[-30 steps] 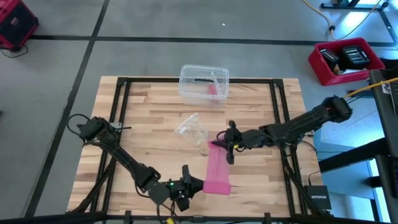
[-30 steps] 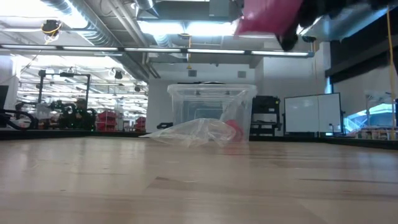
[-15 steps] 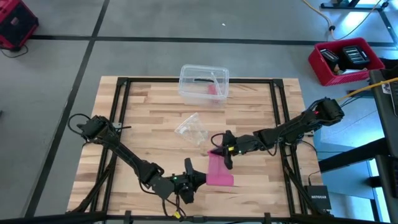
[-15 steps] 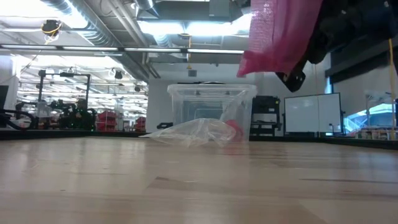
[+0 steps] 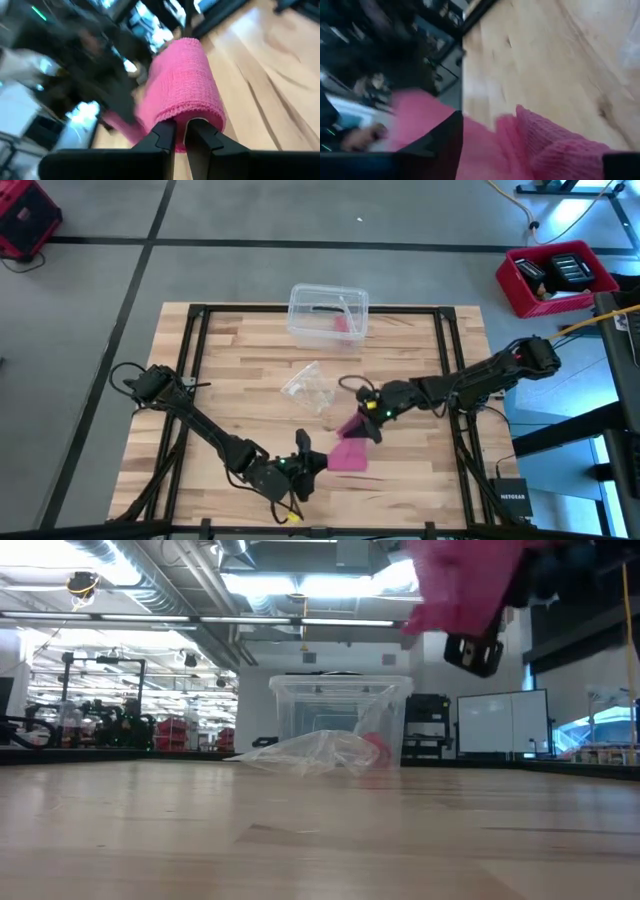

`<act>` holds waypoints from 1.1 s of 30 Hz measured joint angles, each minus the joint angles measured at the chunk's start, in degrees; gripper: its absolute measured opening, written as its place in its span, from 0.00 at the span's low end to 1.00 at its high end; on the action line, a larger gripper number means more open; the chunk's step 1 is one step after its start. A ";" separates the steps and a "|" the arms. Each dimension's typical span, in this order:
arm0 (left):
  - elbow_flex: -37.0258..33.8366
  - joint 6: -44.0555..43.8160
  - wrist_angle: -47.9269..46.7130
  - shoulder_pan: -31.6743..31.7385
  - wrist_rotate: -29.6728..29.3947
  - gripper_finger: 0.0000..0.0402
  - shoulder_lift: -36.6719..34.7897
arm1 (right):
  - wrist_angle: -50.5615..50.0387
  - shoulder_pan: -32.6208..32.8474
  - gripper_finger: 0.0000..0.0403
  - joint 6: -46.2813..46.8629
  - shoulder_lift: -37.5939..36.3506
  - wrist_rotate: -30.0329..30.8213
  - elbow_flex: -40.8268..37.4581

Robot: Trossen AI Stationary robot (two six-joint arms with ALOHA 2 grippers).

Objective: Roll bandage
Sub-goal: Roll the pink bandage

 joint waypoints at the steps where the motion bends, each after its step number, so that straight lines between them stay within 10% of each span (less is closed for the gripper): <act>1: -0.03 -2.35 -2.24 0.03 0.00 0.05 0.00 | -0.08 -0.55 0.51 1.22 -0.61 -0.02 0.33; 12: -0.11 -24.27 -18.80 -0.86 -0.17 0.05 0.00 | -9.54 -4.94 0.52 3.12 -2.74 1.08 6.26; 22: -0.11 -25.62 -19.00 -0.46 -0.07 0.05 -0.02 | -11.53 -4.79 0.52 5.98 -2.68 -11.14 6.68; 33: 0.31 -26.10 -16.34 -1.20 0.24 0.05 -0.30 | -7.34 -4.43 0.52 -6.60 -5.38 -5.46 6.68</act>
